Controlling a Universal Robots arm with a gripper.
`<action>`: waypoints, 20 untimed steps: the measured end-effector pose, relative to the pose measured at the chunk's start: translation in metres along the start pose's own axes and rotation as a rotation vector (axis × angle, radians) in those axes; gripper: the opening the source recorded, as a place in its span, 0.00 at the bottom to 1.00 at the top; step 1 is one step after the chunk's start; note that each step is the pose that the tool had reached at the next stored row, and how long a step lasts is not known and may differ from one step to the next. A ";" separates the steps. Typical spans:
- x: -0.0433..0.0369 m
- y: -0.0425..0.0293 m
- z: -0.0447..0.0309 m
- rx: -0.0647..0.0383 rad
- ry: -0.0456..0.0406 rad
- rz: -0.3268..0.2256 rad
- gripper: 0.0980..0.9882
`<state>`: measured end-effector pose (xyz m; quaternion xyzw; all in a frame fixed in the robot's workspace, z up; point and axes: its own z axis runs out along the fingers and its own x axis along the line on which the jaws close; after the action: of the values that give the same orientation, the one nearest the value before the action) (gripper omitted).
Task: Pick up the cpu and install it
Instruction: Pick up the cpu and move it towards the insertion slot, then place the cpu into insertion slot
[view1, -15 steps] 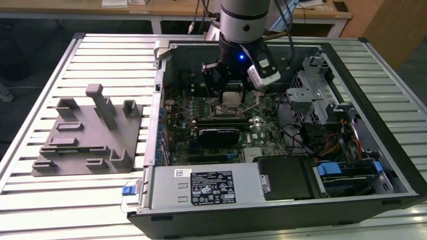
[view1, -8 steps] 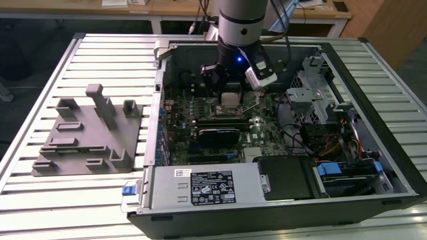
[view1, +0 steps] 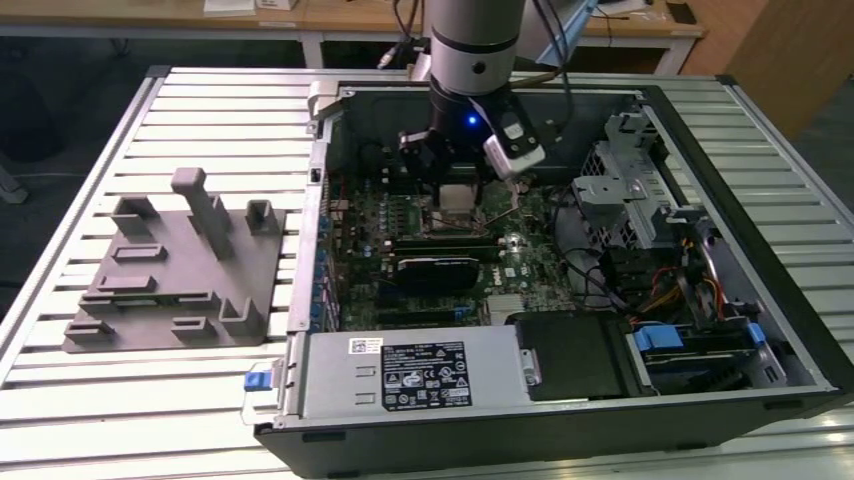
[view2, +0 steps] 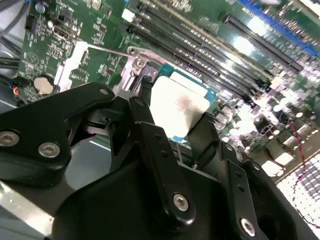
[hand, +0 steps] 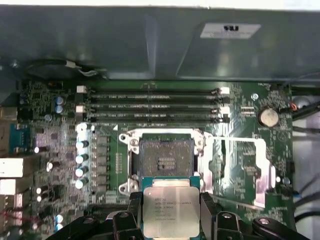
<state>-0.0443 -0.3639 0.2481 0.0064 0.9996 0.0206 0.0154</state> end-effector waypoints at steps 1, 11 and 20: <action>0.0001 0.0016 0.0014 0.000 0.0000 0.000 0.50; 0.0007 0.0142 0.0152 0.008 -0.0001 0.000 0.50; 0.0009 0.0178 0.0177 0.015 -0.0002 -0.001 0.50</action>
<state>-0.0444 -0.3453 0.2312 0.0063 0.9998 0.0129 0.0154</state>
